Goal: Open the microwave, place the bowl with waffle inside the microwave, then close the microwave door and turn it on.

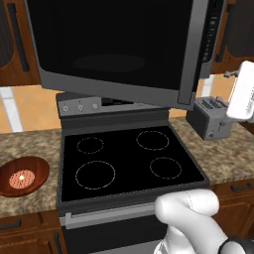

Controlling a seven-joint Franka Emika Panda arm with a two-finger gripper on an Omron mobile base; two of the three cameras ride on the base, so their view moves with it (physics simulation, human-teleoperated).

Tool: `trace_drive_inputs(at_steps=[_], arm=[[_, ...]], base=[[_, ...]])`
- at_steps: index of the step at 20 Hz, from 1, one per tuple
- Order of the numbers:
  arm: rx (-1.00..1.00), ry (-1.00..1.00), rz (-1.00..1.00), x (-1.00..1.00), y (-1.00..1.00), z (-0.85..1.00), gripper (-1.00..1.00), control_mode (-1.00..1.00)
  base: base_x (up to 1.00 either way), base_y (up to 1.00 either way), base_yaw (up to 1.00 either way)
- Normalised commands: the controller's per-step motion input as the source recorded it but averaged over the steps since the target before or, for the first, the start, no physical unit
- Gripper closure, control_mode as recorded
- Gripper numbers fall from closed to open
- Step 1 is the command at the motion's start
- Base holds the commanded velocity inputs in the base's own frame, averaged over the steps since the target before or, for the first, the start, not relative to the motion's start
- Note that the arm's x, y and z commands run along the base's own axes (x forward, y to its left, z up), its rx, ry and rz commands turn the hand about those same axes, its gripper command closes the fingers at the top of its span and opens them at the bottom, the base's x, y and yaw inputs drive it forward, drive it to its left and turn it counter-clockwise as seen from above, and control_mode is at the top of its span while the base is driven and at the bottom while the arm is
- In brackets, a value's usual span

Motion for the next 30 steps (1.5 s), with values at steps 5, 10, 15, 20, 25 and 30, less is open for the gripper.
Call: trace_drive_inputs(at_steps=[5,10,15,20,25,30], arm=[[-0.06,0.04,0.43,1.0,0.18,-0.92,-1.0,-1.0],[0.0,-0.12,0.56,0.77,0.75,-0.43,-1.0,-1.0],[-0.08,-0.27,0.49,-0.18,1.0,0.04,-1.0,-1.0],[-0.15,-0.28,0.46,-0.55,1.0,0.01,-1.0,-1.0],[-0.05,-0.17,0.44,-0.68,1.0,-0.07,-1.0,-1.0],[0.0,-0.17,0.31,-0.95,1.0,-0.19,-1.0,-1.0]], base=[[0.0,0.0,0.0],[0.0,0.0,0.0],[0.0,0.0,0.0],[0.0,0.0,0.0],[0.0,0.0,0.0],[0.0,0.0,0.0]])
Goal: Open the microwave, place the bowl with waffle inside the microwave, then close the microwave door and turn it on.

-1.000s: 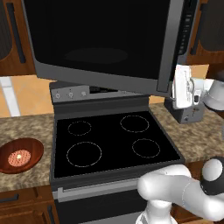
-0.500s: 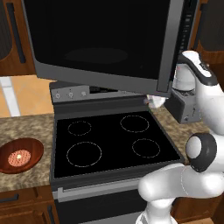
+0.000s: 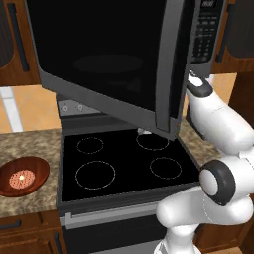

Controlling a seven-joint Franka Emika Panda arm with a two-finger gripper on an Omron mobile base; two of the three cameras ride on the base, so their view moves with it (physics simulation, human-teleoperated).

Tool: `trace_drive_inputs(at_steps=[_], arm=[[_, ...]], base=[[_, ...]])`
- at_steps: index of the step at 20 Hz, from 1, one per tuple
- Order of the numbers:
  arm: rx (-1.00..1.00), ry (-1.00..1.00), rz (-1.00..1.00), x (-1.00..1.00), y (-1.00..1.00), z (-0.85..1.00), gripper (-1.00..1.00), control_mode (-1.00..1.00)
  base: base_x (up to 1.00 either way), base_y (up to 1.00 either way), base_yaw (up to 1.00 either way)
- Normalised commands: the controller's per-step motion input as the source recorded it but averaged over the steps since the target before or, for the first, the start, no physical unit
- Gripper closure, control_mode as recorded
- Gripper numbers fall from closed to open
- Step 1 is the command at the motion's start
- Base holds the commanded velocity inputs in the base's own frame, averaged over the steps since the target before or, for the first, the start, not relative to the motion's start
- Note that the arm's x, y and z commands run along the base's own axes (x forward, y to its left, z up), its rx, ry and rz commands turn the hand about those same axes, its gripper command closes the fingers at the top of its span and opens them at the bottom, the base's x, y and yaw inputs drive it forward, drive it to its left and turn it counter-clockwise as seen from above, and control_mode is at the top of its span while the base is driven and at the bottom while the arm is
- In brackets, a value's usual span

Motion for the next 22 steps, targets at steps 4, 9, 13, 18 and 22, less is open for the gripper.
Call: trace_drive_inputs(at_steps=[4,9,13,18,22], arm=[[0.01,-0.16,0.16,-0.92,1.0,-0.27,-1.0,-1.0],[0.04,-0.1,0.01,-0.1,1.0,-0.26,-1.0,-1.0],[0.06,-0.05,-0.08,0.6,0.68,-0.34,-1.0,-1.0],[0.0,0.0,-0.09,0.98,0.73,-0.88,-1.0,-1.0],[0.0,-0.03,-0.08,1.0,0.74,-0.87,-1.0,-1.0]], base=[[0.0,0.0,0.0],[0.0,0.0,0.0],[0.0,0.0,0.0],[0.0,0.0,0.0],[0.0,0.0,0.0]])
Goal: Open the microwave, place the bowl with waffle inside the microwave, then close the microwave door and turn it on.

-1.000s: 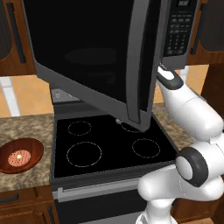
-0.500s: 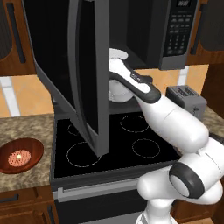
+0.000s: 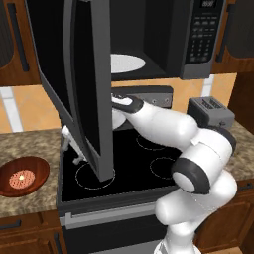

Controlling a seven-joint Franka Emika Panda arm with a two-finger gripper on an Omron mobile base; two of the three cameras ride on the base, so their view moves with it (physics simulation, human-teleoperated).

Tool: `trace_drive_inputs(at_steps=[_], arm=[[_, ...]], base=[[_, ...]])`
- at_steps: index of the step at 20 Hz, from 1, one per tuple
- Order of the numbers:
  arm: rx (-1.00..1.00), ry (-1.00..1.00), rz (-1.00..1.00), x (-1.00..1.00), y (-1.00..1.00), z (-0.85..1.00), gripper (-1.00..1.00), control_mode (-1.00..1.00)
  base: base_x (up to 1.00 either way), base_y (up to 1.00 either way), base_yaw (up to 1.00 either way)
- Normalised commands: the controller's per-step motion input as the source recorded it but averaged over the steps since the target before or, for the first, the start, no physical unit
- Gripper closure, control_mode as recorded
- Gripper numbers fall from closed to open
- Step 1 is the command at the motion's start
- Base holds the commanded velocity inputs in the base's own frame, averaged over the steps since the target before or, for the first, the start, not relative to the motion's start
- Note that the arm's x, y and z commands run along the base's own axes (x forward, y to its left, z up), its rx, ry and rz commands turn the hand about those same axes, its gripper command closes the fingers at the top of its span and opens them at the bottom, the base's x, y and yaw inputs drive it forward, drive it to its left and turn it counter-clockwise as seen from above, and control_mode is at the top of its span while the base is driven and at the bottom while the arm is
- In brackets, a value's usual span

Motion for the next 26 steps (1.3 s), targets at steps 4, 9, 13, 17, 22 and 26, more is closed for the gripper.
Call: trace_drive_inputs(at_steps=[4,9,13,17,22,26], arm=[[-0.03,-0.11,-0.07,0.96,0.74,-0.77,-1.0,-1.0],[-0.01,-0.24,-0.09,0.45,0.29,-0.78,-1.0,-1.0],[0.0,-0.17,-0.12,0.52,0.19,-0.84,-1.0,-1.0],[0.0,-0.06,-0.23,0.62,0.42,-0.6,-1.0,-1.0],[0.0,-0.01,-0.24,0.63,0.65,-0.41,-1.0,-1.0],[-0.01,0.02,-0.18,0.6,0.54,-0.19,-1.0,-1.0]], base=[[0.0,0.0,0.0],[0.0,0.0,0.0],[0.0,0.0,0.0],[0.0,0.0,0.0],[0.0,0.0,0.0],[0.0,0.0,0.0]])
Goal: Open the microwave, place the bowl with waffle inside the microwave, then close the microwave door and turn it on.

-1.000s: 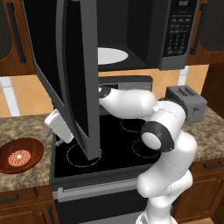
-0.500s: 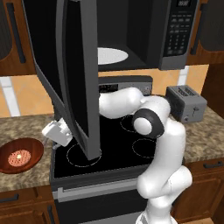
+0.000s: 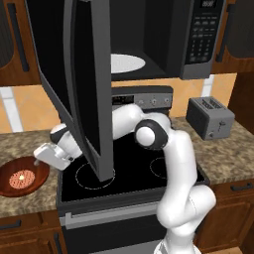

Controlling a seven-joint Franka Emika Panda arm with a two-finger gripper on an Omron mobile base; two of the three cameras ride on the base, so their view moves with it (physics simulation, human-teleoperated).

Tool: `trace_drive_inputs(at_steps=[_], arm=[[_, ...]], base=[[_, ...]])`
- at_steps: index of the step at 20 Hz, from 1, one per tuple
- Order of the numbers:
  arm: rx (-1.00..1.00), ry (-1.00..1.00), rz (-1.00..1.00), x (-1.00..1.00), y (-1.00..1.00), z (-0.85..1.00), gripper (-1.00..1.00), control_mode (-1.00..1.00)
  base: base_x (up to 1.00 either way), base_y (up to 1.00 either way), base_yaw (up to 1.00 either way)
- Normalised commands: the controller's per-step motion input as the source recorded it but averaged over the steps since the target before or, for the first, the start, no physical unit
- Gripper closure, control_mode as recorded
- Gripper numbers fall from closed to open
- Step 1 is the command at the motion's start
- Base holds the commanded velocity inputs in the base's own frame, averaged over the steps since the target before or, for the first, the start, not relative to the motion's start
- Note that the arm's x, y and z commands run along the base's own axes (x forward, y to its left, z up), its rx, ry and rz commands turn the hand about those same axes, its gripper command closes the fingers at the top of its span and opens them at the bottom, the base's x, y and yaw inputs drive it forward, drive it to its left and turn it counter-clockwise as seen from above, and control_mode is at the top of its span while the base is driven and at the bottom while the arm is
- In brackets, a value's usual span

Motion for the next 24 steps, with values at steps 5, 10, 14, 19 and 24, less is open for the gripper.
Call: trace_drive_inputs(at_steps=[5,10,14,19,24], arm=[[-0.06,0.1,-0.02,0.28,0.08,-0.41,-1.0,-1.0],[-0.07,0.09,0.0,0.25,0.14,-0.3,-1.0,-1.0],[-0.04,0.02,0.0,-0.05,0.0,-0.38,1.0,-1.0],[-0.02,0.0,0.0,-0.25,-0.09,-0.32,1.0,-1.0],[0.02,0.0,0.02,-0.35,-0.57,0.0,1.0,-1.0]], base=[[0.0,0.0,0.0],[0.0,0.0,0.0],[0.0,0.0,0.0],[0.0,0.0,0.0],[0.0,0.0,0.0]])
